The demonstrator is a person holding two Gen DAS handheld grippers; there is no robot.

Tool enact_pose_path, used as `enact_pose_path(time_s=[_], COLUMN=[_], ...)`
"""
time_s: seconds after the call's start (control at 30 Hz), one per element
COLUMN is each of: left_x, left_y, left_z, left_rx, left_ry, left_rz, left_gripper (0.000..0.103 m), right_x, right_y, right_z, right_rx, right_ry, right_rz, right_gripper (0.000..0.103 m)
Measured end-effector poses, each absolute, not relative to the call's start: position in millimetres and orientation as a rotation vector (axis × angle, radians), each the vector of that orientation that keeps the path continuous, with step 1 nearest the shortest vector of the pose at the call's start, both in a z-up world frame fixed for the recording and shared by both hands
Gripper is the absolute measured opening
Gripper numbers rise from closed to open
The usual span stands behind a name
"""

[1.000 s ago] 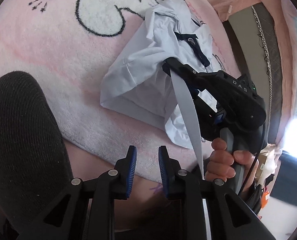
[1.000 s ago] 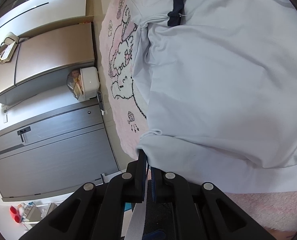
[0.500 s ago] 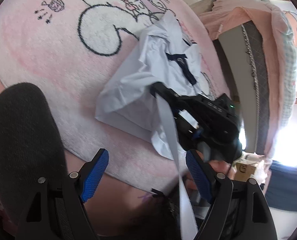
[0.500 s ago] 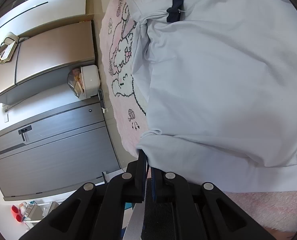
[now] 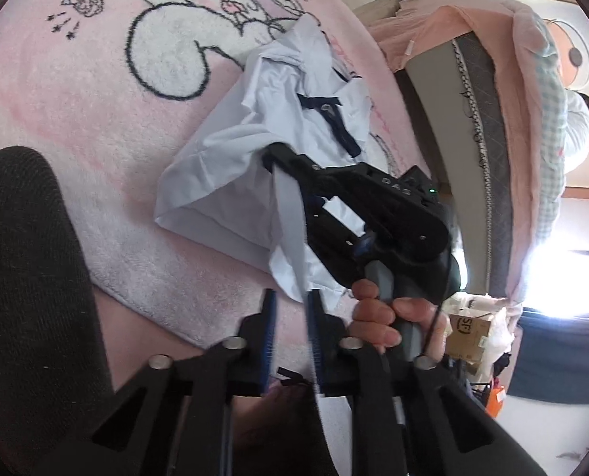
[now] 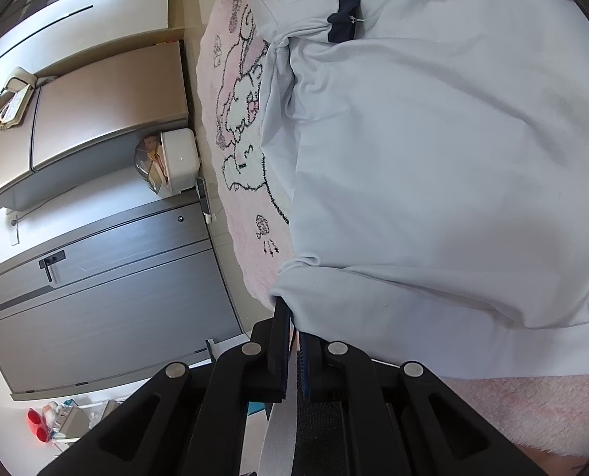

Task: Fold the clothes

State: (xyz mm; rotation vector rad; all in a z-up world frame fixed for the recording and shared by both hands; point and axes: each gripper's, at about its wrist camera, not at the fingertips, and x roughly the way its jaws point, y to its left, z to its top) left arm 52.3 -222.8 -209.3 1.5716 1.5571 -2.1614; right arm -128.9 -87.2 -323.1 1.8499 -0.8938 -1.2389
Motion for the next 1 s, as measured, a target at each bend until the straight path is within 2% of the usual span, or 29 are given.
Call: enact_pose_path(time_s=[0.13, 0.4, 0.57, 0.83, 1.0], left_x=[48.5, 32.4, 21.3, -11.9, -29.3], left_y=[-218.8, -208.8, -213.2, -225.1, -235.2], left_z=[-207.9, -209.1, -216.9, -222.7, -223.9], left_rx=[1.561, 1.618, 1.621, 1.634, 1.634], left_ry=[1.577, 1.402, 1.426, 1.385, 1.334], left_rz=[-2.205, -2.276, -2.262, -2.255, -2.242], left_gripper=[0.002, 0.001, 0.001, 0.000, 0.000], right_x=[-128.7, -130.4, -134.8, -150.1, -142.7], right_y=[-86.3, -83.6, -80.3, -56.0, -37.3], right_z=[-322.8, -316.1, -295.1, -244.8, -227.5], right_rx=[1.849, 1.864, 1.853, 1.779, 1.791], right_ry=[-0.894, -0.853, -0.776, -0.761, -0.752], right_rz=[-1.239, -1.245, -1.278, -1.337, -1.267], right_gripper=[0.004, 0.007, 0.031, 0.032, 0.041])
